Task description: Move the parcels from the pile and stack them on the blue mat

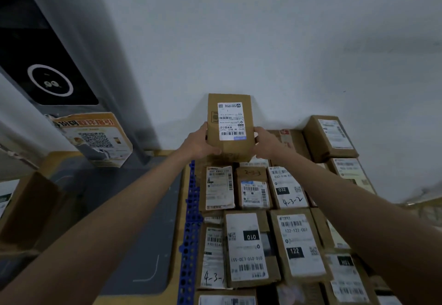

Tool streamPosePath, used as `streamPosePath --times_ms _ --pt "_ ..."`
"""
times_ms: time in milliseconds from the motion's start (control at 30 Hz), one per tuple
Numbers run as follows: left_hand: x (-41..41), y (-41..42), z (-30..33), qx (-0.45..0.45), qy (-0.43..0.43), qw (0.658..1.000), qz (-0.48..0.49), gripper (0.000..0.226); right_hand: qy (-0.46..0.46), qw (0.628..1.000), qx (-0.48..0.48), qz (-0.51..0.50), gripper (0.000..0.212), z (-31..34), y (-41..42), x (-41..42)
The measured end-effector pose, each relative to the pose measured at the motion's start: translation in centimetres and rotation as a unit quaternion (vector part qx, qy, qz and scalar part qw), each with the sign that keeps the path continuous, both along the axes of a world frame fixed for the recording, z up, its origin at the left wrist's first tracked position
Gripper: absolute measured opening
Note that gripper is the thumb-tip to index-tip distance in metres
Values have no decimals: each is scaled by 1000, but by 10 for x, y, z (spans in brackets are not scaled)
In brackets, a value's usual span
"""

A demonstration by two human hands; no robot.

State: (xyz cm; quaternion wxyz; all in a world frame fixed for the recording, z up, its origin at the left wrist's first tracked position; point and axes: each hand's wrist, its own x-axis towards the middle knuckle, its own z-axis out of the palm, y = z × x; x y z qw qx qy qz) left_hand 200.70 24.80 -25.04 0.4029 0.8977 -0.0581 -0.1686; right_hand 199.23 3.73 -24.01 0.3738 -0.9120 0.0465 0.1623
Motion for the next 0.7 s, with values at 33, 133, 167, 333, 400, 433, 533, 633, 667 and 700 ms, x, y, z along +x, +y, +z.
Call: streamPosePath --times_ms 33,133,167,333,400,433,533,633,667,700 --pt "1 -1 -5 1 1 1000 1 85 1 1000 2 -1 67 -4 -1 2" --pt "5 -1 -19 12 12 1000 -1 82 10 1000 2 6 70 -12 -3 2" --pt "5 -2 -23 13 15 1000 -2 82 12 1000 0 9 70 -14 -3 1" --pt "4 -3 -29 21 29 999 -8 77 -17 996 -62 59 47 -9 3 -7" --pt "-1 -3 -25 34 37 999 -15 81 -11 994 -85 64 42 -5 4 -11" --pt "-4 -2 -22 42 39 998 -22 83 -5 994 -93 62 44 -2 4 -14" --pt "-15 3 -12 65 46 996 -49 77 17 992 -115 50 57 8 3 -27" --pt "-30 10 3 88 43 993 -62 72 24 990 -130 40 63 24 3 -43" --pt "-36 12 9 95 39 993 -62 73 22 990 -134 40 63 30 3 -50" --pt "-43 15 16 101 35 992 -61 72 20 990 -137 40 62 36 4 -56"
